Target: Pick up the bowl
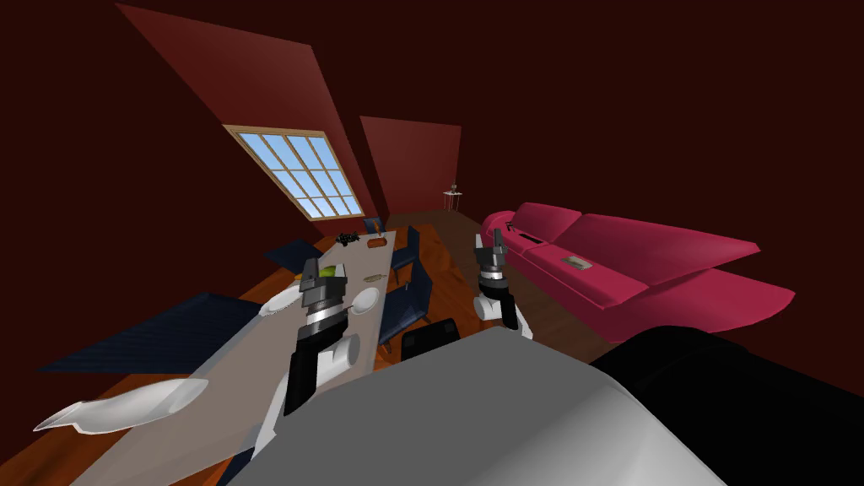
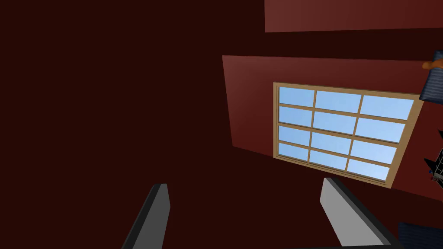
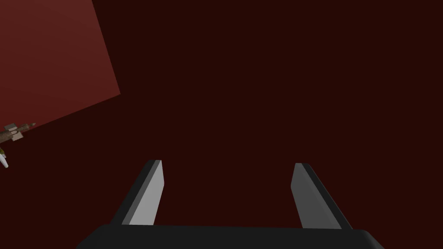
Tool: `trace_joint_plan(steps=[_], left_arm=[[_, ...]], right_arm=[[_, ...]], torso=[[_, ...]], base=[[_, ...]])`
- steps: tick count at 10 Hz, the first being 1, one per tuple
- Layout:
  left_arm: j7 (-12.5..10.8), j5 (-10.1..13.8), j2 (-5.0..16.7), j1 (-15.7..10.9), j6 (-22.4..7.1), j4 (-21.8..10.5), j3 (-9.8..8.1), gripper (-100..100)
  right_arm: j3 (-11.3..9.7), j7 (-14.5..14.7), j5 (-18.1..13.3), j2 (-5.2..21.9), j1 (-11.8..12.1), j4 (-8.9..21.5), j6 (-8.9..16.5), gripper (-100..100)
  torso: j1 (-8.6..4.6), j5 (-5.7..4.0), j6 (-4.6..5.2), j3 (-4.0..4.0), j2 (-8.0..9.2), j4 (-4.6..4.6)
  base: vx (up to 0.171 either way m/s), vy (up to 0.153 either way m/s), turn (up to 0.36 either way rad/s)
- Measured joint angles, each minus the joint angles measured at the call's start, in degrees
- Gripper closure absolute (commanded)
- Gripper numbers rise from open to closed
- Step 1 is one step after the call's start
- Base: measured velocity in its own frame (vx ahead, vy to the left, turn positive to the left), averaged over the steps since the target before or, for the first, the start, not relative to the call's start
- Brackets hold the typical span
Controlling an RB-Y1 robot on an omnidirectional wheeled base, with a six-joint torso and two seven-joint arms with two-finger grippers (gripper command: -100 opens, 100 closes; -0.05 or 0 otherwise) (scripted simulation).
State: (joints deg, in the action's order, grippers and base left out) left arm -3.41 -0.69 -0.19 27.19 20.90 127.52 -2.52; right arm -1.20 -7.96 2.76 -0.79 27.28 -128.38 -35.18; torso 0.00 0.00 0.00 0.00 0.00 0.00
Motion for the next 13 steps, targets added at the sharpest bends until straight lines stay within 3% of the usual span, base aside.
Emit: trace_joint_plan(steps=[5, 11, 13], left_arm=[[-0.27, 1.96, 5.79, -2.76, -2.11, -3.52, -1.12, -100], [-0.52, 6.59, 10.69, -9.46, -7.77, -12.42, -3.21, -100], [-0.44, 8.34, 11.44, -11.71, -10.0, -15.98, -3.72, -100]], right_arm=[[0.0, 0.0, 0.0, 0.0, -0.02, 0.0, 0.0, 0], [0.0, 0.0, 0.0, 0.0, -0.02, 0.0, 0.0, 0], [-0.01, 0.0, 0.0, 0.0, -0.02, 0.0, 0.01, 0]], torso=[[0.0, 0.0, 0.01, 0.23, 0.41, 0.09], [-0.04, -0.01, 0.01, 0.28, 0.48, 0.11], [-0.1, -0.02, 0.02, 0.3, 0.5, 0.12]], base=[[-0.096, -0.006, -0.075], [-0.123, -0.015, -0.127], [-0.123, -0.031, -0.165]])
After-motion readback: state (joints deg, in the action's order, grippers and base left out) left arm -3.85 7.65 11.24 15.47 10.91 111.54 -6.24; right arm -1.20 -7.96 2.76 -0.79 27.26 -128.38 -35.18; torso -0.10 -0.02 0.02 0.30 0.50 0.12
